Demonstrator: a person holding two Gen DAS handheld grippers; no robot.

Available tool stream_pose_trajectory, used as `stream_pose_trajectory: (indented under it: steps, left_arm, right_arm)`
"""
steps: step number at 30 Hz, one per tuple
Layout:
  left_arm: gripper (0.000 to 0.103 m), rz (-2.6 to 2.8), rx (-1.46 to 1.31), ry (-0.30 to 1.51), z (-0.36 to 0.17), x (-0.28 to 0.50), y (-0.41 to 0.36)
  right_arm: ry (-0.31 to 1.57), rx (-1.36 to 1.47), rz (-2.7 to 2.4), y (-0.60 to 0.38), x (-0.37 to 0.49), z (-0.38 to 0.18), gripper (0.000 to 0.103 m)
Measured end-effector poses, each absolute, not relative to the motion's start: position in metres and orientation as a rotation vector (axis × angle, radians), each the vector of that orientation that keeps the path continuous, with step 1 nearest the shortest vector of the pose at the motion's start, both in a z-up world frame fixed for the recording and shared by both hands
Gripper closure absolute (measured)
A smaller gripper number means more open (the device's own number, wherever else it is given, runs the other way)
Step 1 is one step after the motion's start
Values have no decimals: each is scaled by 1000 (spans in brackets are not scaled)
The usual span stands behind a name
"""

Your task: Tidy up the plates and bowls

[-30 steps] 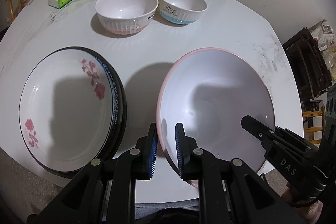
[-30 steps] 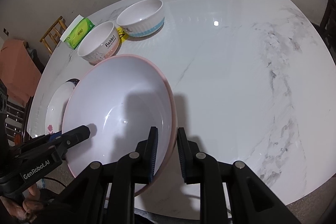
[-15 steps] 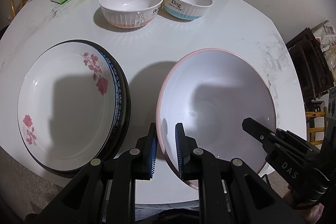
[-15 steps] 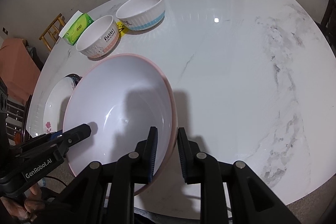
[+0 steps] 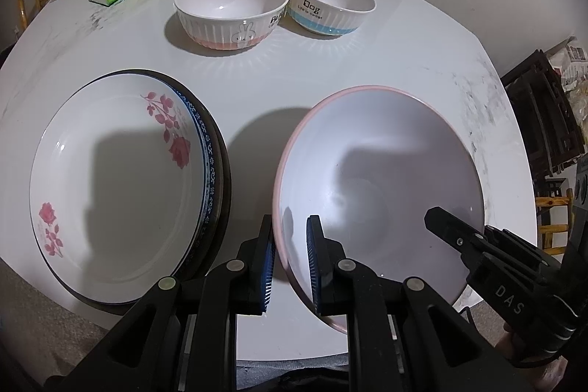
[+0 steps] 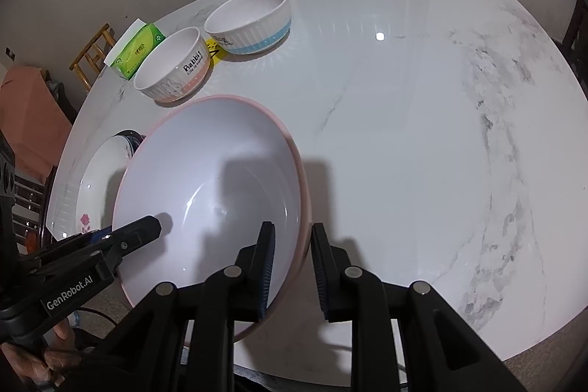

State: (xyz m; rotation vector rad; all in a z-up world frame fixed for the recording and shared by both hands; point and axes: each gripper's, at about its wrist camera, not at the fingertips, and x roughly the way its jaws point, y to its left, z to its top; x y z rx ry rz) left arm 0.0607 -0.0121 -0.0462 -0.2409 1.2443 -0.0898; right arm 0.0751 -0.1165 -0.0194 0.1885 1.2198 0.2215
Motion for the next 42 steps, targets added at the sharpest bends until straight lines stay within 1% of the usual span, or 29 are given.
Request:
stream_pose_trajectory:
  steps: [3, 9, 32, 33, 35, 37, 42]
  left_arm:
    - [90, -89, -240, 1239, -45, 61, -13]
    - [90, -92, -241, 1238, -45, 61, -12]
    - [83, -75, -240, 1155, -25, 63, 7]
    - [82, -73, -240, 1149, -24, 64, 8]
    - [77, -69, -239, 1140, -21, 65, 11]
    - [75, -71, -240, 1131, -18, 66, 15]
    - [75, -60, -244, 1098, -7, 70, 26]
  right_arm:
    - [1213, 199, 229, -118, 75, -17, 76]
    - [1194, 179, 232, -115, 75, -12, 72]
    - [1093, 81, 213, -108, 90, 18, 71]
    - [1087, 77, 215, -108, 91, 19, 71]
    - [1079, 69, 221, -107, 95, 23, 71]
    - [1070, 68, 235, -105, 99, 28, 71]
    - [1040, 71, 281, -98, 113, 40, 71]
